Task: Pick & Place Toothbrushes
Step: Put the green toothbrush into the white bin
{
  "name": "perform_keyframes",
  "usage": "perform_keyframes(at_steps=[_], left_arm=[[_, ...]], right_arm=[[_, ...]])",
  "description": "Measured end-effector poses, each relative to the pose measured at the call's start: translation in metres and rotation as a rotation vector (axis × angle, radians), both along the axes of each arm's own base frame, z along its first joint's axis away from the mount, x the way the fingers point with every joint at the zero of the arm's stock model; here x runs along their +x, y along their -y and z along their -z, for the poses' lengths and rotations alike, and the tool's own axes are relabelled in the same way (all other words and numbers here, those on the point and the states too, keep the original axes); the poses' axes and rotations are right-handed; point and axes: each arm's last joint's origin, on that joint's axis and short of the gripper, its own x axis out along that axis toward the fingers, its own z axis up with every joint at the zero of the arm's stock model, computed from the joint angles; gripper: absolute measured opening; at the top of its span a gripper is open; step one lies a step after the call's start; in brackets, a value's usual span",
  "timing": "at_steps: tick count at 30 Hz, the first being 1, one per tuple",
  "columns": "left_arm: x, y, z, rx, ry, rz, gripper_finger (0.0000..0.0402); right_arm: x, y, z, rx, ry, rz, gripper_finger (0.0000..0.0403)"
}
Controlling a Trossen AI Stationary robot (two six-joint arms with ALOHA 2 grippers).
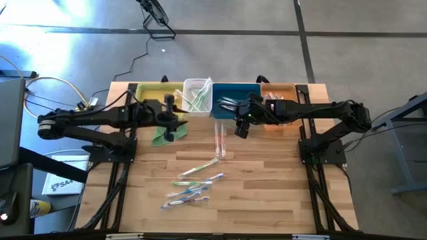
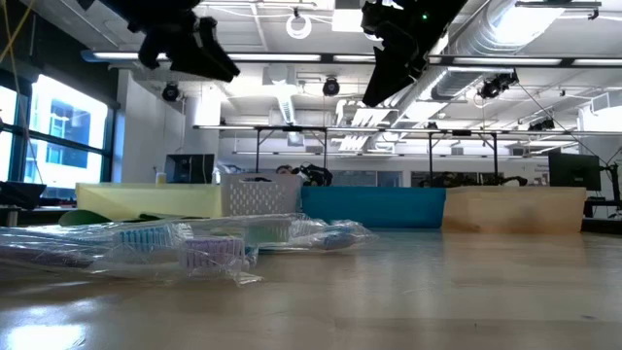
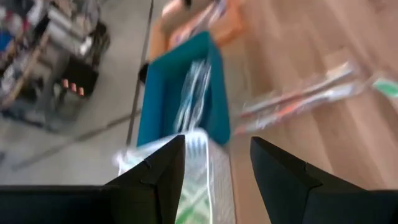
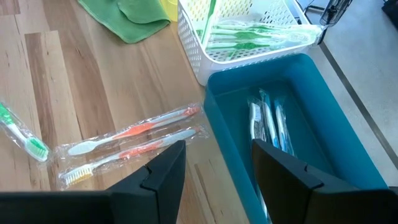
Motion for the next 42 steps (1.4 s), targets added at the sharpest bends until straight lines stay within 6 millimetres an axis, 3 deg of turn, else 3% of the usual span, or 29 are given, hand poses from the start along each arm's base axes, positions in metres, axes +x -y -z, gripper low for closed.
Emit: perform_keyframes(at_steps=[10, 26, 33, 42], left_arm=[[0.007, 0.030, -0.008, 0.069, 0.066, 0.234, 0.0175], [0.008, 0.030, -0.006, -0.037, 0.078, 0.193, 0.0175], [0.012, 0.030, -0.001, -0.164, 0.089, 0.139, 0.0175], [0.035, 0.054, 0.017, -0.259, -0.006, 0.183, 0.0175]], right_arm=[[0.000, 0.000, 0.000, 0.001, 0.000, -0.001, 0.0176], [0.003, -0.002, -0.002, 0.029, 0.026, -0.073, 0.0176], [-0.007, -0.004, -0.014, -0.015, 0.042, -0.115, 0.0176], [-0.011, -0.004, -0.019, -0.003, 0.059, -0.115, 0.0176]])
